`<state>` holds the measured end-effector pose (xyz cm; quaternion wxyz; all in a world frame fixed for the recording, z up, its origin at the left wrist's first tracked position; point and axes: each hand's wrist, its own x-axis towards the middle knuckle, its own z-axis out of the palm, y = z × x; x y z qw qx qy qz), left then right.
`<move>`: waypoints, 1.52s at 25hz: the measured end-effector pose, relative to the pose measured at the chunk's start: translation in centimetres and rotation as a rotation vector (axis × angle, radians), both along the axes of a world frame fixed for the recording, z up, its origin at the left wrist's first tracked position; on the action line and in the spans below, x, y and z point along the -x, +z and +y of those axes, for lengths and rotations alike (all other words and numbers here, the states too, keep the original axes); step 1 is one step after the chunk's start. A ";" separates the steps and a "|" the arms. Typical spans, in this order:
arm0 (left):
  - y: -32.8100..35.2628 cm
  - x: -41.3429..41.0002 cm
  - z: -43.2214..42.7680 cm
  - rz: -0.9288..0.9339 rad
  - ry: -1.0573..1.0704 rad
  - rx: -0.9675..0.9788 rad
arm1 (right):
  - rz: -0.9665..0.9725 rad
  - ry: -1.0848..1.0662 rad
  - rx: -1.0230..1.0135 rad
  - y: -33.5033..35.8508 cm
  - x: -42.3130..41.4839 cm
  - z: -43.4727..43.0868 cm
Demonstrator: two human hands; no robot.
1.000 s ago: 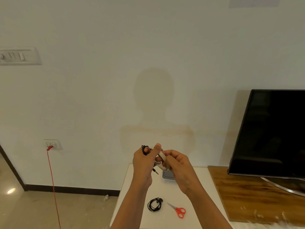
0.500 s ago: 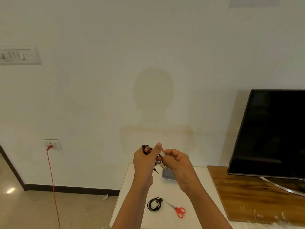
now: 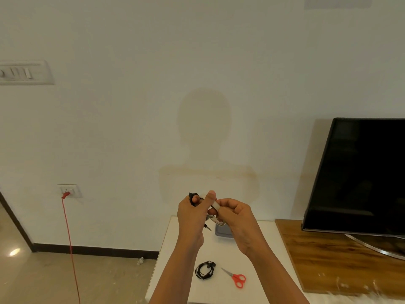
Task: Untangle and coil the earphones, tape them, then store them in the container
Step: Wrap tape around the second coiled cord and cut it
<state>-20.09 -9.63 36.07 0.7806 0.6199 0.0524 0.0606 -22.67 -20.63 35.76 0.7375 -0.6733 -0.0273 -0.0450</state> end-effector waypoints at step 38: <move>1.1 0.1 0.3 0.065 -0.026 0.046 | -0.045 0.050 0.166 -1.1 -0.2 -1.0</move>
